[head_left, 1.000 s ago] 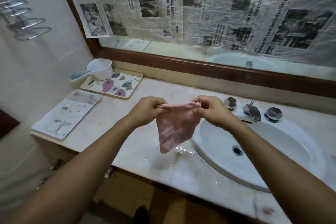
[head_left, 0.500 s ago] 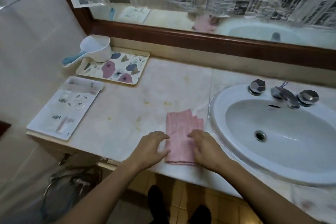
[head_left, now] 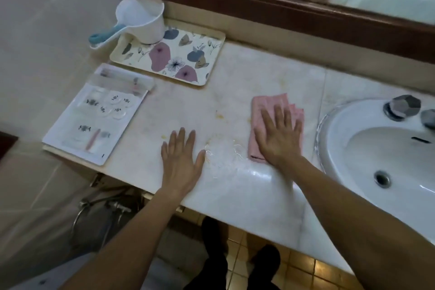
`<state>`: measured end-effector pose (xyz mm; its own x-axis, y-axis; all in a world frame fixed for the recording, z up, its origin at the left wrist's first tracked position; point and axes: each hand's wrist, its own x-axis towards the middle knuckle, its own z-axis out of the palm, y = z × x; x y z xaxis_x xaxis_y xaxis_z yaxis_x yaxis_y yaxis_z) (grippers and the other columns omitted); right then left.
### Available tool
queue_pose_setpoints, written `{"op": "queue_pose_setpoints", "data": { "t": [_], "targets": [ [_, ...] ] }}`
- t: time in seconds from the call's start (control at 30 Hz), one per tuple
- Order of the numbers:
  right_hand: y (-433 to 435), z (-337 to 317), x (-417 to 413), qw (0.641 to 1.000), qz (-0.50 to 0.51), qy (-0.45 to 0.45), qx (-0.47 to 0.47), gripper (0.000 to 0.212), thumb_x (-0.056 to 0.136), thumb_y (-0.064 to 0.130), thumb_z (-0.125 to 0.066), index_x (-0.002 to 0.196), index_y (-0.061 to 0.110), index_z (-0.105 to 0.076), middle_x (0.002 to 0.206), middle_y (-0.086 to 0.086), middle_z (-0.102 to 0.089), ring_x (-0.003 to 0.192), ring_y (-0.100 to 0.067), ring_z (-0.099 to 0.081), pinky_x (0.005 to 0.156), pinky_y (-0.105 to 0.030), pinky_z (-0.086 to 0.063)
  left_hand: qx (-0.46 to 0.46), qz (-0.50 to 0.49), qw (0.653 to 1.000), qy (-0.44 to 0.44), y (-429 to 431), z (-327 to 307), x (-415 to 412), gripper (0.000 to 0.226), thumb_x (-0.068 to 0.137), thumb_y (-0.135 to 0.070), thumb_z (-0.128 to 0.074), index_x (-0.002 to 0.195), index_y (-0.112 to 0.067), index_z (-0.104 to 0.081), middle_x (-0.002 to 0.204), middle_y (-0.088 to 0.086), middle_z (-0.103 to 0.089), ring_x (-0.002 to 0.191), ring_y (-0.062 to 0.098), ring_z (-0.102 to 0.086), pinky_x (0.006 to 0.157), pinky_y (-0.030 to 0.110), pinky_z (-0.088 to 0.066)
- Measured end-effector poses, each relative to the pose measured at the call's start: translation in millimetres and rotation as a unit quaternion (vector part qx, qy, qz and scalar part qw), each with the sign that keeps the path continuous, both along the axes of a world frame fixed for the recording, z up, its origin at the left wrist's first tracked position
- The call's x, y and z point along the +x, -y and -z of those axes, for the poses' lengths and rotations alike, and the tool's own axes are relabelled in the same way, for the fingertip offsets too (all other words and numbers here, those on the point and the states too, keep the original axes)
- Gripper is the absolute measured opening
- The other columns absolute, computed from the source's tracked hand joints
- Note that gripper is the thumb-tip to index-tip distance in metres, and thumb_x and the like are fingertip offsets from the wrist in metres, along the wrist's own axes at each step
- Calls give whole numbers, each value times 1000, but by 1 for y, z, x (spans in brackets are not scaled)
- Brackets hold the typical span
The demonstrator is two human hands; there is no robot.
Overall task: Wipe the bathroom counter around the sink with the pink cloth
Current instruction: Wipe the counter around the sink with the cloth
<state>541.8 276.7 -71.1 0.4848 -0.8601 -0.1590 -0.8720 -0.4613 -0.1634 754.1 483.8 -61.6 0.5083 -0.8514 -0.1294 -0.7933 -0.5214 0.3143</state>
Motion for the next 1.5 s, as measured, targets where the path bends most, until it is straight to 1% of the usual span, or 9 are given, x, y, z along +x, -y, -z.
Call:
{"op": "queue_pose_setpoints", "data": {
  "t": [0.1,0.23,0.33,0.6,0.8,1.07,1.2,1.33,1.5],
  "targets": [
    [11,-2,43,998,20,12,52,75,95,62,-18,166,38,-13,177,-8,-2,162,-40,3,123,-71,5,-12,4,1000,10,-6,11,3,68,104,-57,-23,164,-26,-23,174,4,-15,162,25,-6,129,52,-8],
    [-59,-11,55,990,-133,16,36,76,100,73,-21,167,41,0,176,-2,8,162,-32,14,126,-65,9,-20,2,1000,16,-5,14,4,66,104,-53,-26,164,-25,-27,174,4,-17,162,25,-9,129,53,-10],
    [-88,-16,9,975,-221,7,33,70,107,61,-27,167,40,3,176,3,11,162,-25,16,127,-63,2,-22,2,1000,13,-5,14,5,66,105,-54,-24,164,-25,-26,174,4,-16,162,24,-7,129,52,-9],
    [16,-5,63,999,23,24,22,65,105,48,-14,168,32,-9,177,-5,-8,162,-37,-4,125,-69,-4,-11,2,1000,13,-4,11,4,67,105,-54,-21,164,-24,-24,175,5,-13,162,25,-6,129,54,-10],
    [-71,-10,49,984,-177,30,0,64,109,43,-29,167,39,-2,177,6,2,163,-23,9,129,-59,1,-16,0,1000,21,-4,11,5,65,105,-52,-25,163,-24,-27,174,5,-17,162,26,-11,129,53,-12],
    [85,-11,34,995,90,20,29,71,102,56,-17,168,33,-8,177,-2,-6,163,-32,-2,126,-65,2,-9,-4,999,33,-4,12,3,64,105,-52,-25,164,-24,-26,174,4,-15,162,25,-8,129,53,-13],
    [64,-12,82,999,3,39,30,67,106,56,-17,168,31,-10,177,-2,-7,163,-33,-2,126,-65,0,-19,-10,999,42,-3,13,2,63,105,-50,-28,161,-23,-32,173,4,-22,161,25,-15,128,53,-16],
    [10,-13,29,985,-165,50,27,59,109,47,-23,167,39,-11,177,9,-9,164,-22,-2,129,-59,-3,-32,-15,998,45,-3,11,1,61,104,-49,-31,160,-23,-37,171,4,-26,160,25,-18,127,53,-17],
    [103,-11,-23,1000,17,1,25,67,104,56,-14,167,39,-5,177,4,-3,164,-25,-1,127,-63,-1,-43,-18,997,57,-3,13,0,59,104,-47,-35,157,-21,-41,169,6,-32,158,27,-24,125,53,-21]
  ]
}}
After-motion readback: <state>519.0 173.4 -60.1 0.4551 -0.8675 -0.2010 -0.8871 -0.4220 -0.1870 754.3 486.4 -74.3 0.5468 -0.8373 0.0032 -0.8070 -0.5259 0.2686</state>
